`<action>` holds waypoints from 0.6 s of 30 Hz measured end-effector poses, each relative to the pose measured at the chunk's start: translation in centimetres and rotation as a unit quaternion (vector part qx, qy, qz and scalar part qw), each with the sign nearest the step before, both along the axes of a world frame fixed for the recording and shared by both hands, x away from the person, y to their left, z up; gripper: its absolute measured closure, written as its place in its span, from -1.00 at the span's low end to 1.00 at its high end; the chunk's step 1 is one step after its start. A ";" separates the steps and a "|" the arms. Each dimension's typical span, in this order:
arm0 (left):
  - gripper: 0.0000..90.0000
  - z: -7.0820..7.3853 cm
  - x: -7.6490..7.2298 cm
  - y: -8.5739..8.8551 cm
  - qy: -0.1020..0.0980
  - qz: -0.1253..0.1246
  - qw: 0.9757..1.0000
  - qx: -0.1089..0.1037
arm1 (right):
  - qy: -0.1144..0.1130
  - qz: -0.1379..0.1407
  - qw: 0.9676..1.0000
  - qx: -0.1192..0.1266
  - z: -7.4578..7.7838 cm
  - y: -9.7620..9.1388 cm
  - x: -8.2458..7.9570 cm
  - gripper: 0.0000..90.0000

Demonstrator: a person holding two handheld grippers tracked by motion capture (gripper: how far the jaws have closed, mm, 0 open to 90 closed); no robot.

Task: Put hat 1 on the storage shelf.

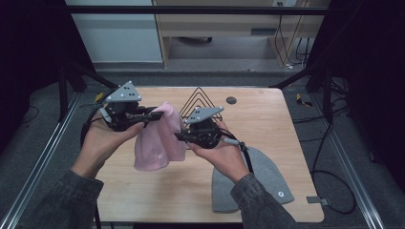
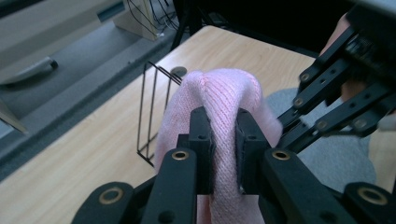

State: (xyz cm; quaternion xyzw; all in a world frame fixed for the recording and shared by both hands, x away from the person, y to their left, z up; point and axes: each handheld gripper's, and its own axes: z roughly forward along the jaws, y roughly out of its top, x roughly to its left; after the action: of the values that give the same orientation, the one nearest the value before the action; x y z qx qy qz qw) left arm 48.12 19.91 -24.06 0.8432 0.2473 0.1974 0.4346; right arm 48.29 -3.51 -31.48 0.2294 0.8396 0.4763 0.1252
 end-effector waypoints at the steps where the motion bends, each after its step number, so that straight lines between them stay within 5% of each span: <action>1: 0.77 0.8 0.5 0.1 -0.009 -0.003 1.000 0.002 | -0.005 -0.001 1.000 0.000 0.6 -0.3 0.1 0.90; 10: 0.75 4.2 3.5 0.1 -0.041 -0.031 0.998 -0.037 | -0.048 -0.032 0.998 0.002 6.8 -3.0 1.5 0.90; 18: 0.74 4.6 4.8 -0.5 -0.049 -0.039 0.997 -0.054 | -0.061 -0.046 0.997 -0.016 9.1 -4.3 2.9 0.90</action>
State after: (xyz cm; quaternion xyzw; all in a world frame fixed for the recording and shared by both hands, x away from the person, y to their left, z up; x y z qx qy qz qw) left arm 52.96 19.41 -19.43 0.8167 0.2033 0.2080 0.4983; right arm 51.16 -7.81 -22.42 0.2363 0.8264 0.4695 0.2019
